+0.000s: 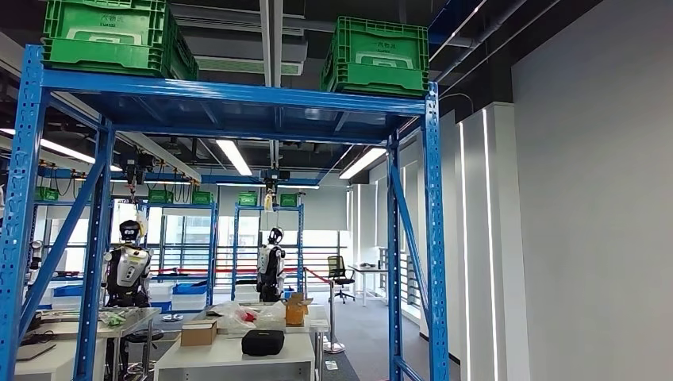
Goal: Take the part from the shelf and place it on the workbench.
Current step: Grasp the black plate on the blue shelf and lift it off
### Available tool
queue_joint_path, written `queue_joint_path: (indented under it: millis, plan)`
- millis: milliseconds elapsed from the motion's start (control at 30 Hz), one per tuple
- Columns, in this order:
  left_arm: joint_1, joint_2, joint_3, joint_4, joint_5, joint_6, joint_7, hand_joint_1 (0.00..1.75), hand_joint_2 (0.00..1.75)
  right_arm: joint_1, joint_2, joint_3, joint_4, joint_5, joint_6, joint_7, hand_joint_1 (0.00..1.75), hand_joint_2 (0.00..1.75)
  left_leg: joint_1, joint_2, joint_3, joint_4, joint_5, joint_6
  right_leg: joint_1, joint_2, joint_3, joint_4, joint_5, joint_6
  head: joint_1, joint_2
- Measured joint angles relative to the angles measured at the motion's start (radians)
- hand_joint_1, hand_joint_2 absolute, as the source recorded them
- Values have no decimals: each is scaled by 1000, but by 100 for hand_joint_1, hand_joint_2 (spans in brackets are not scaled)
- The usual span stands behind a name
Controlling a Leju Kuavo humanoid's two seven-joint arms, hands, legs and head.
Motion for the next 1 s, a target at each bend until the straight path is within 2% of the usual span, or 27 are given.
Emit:
queue_joint_path:
  millis: [200, 733, 800, 867, 933, 1000]
  plan:
    - [0, 0, -1, 0, -1, 0, 0, 0, 0, -1, 0, 2, -2, -17, 32, 14, 0, 0, 0, 0, 0, 0, 0, 0, 0, 0, 0, 0, 0, 0, 0, 0]
    - [-2, 0, -6, 0, -6, -7, 3, 0, 0, -1, 0, 8, -8, -27, 25, 21, 0, 0, 0, 0, 0, 0, 0, 0, 0, 0, 0, 0, 0, 0, 0, 0]
    - [-2, 1, -6, 0, -6, -7, 3, 0, 0, -1, 0, 8, -8, -29, 22, 21, 0, 0, -2, -1, 0, -1, 0, 5, -2, -1, 2, -6, 3, 3, 0, 0]
    - [-3, 0, -7, 0, -6, -8, 6, 0, 0, -1, -1, 7, -13, -31, 20, 21, 0, 0, 3, -2, 18, -29, 14, 15, -2, 0, 7, -14, 4, 9, 1, 0]
    - [-2, -2, -8, 0, -6, -9, 10, 0, 0, -3, -2, 6, -17, -33, 17, 21, 0, 0, 12, -2, 39, -66, 34, 21, -3, 9, -14, 32, -23, 16, 0, 0]
    - [-2, -2, -9, 0, -6, -10, 12, 0, 0, -1, -4, 7, -17, -35, 15, 21, 0, 0, 16, -3, 42, -76, 39, 20, -11, 18, -79, 150, -70, 26, -4, 0]
